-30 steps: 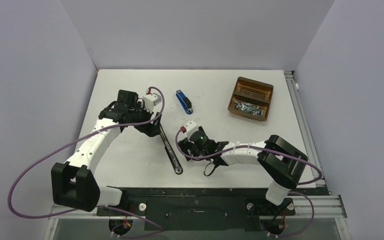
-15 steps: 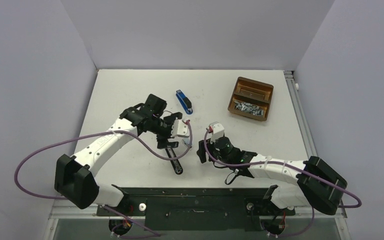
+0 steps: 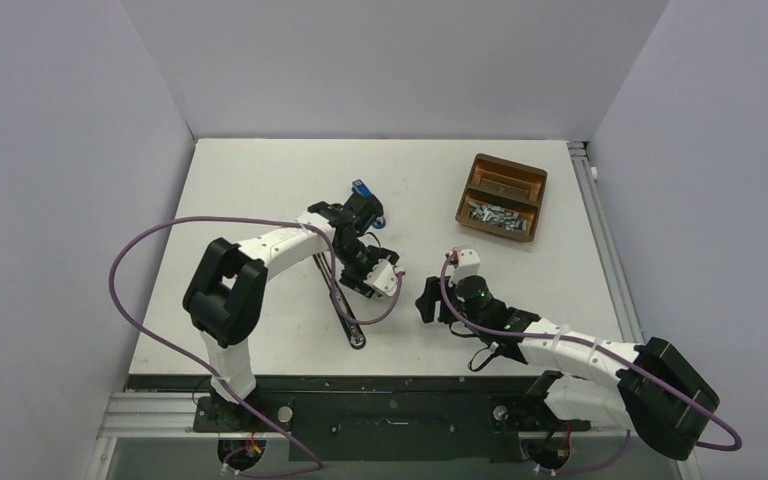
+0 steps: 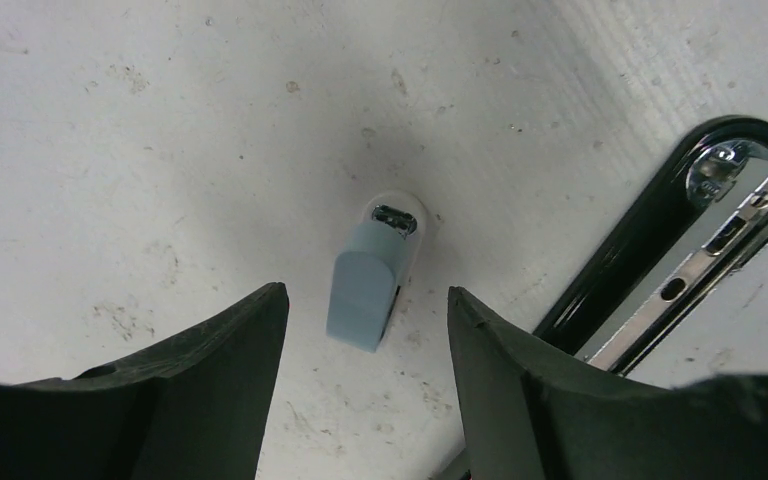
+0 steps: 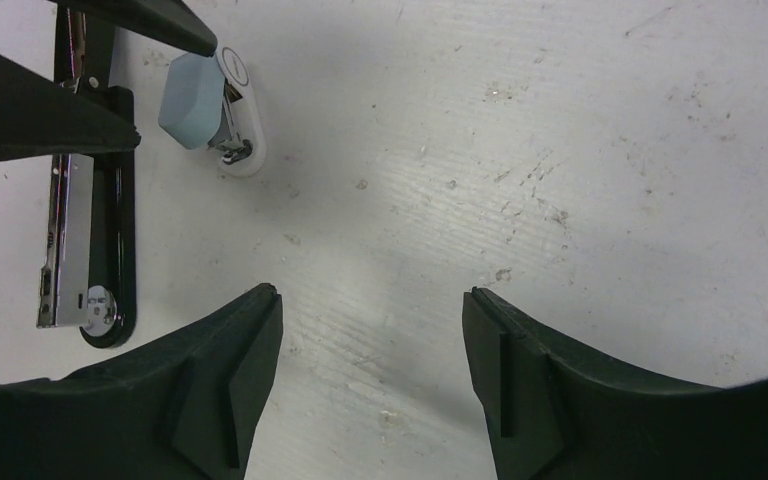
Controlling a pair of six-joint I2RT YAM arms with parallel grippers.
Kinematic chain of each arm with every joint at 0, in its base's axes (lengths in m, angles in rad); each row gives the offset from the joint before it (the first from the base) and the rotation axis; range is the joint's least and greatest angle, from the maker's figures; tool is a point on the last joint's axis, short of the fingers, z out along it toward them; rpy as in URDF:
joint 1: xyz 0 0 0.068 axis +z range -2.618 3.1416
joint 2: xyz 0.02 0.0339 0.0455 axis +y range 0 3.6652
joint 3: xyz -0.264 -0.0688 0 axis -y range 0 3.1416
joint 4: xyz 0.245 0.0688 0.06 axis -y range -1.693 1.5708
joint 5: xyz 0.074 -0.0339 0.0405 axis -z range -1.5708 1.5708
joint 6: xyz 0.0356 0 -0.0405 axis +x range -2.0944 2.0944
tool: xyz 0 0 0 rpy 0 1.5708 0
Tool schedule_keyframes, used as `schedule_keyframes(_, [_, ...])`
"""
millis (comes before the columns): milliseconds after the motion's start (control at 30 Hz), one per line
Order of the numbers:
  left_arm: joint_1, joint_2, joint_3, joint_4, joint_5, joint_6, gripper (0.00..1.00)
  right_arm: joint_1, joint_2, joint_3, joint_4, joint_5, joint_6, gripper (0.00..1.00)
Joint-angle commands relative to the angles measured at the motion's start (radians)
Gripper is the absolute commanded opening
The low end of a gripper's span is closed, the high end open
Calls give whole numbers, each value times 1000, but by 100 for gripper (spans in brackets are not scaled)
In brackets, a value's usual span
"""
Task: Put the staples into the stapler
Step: Move the stapler to the center of the board, then open the stapler at the center of the board.
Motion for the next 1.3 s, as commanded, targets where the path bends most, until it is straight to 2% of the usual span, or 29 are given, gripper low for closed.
schedule_keyframes(0, [-12, 26, 57, -3, 62, 111, 56, -19, -2, -9, 45, -45, 25, 65])
schedule_keyframes(133, [-25, 58, 81, -74, 57, 144, 56, -31, 14, -12, 64, -67, 23, 64])
schedule_keyframes(267, [-37, 65, 56, -78, 41, 160, 53, -42, 17, -18, 79, -70, 25, 64])
schedule_keyframes(433, [-47, 81, 51, -52, 17, 129, 36, -46, 2, -26, 85, -70, 31, 64])
schedule_keyframes(567, [-48, 80, 49, -23, 4, 114, 28, -49, 0, -32, 103, -119, 38, 64])
schedule_keyframes(700, [-57, 57, 58, -17, 2, 87, 11, -53, 19, -28, 143, -170, 36, 67])
schedule_keyframes(900, [-61, -56, 81, 10, 123, -40, 0, -91, 77, 19, 212, -308, 3, 72])
schedule_keyframes(1067, [-57, -159, 48, 42, 237, -182, 0, -154, 144, 48, 286, -479, 8, 72])
schedule_keyframes(1267, [-50, -236, -14, 49, 319, -180, 0, -193, 167, 53, 389, -684, 50, 72])
